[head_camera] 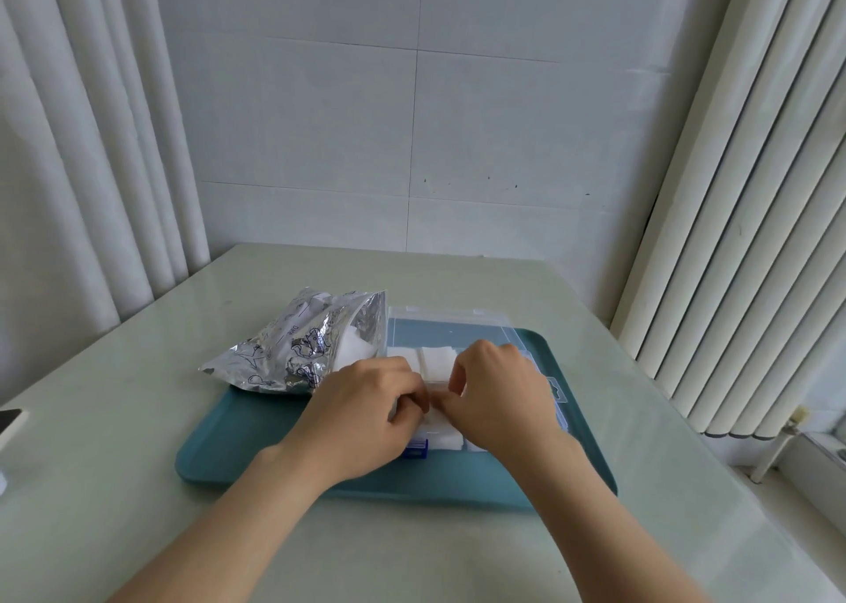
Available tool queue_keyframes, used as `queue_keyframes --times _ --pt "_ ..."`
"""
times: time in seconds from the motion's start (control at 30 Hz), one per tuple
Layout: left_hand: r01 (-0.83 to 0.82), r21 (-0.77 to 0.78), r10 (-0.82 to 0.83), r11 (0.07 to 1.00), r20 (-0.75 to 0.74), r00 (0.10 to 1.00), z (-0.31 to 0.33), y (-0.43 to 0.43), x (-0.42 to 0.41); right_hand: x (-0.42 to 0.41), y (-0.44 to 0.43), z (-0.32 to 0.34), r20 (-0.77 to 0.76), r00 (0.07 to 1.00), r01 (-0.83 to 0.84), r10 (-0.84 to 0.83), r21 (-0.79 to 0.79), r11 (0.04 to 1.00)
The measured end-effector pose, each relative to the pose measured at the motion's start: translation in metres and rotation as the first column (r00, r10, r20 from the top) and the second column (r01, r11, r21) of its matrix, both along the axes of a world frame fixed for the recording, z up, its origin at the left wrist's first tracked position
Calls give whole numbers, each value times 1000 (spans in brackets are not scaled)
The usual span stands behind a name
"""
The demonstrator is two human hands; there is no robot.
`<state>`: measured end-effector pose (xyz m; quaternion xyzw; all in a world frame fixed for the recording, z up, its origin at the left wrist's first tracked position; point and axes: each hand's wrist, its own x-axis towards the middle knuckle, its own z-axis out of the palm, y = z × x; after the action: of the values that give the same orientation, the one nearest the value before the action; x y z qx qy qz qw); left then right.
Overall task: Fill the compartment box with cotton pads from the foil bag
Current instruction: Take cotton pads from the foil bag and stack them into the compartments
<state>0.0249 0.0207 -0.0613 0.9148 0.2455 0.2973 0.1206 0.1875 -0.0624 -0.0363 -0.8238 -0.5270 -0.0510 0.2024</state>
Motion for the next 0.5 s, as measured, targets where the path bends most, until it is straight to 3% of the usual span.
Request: queue_keyframes --times 0.17,0.37,0.5 --pt "23 69 -24 997 18 1000 -4 1 2 10 -7 10 -134 987 -93 85 -59 994" --pt "85 15 -86 996 79 993 -5 1 4 10 -8 17 -282 946 -188 158 -83 979" --pt "98 10 -99 995 84 992 -4 1 3 9 -7 14 -245 961 -141 128 -37 989"
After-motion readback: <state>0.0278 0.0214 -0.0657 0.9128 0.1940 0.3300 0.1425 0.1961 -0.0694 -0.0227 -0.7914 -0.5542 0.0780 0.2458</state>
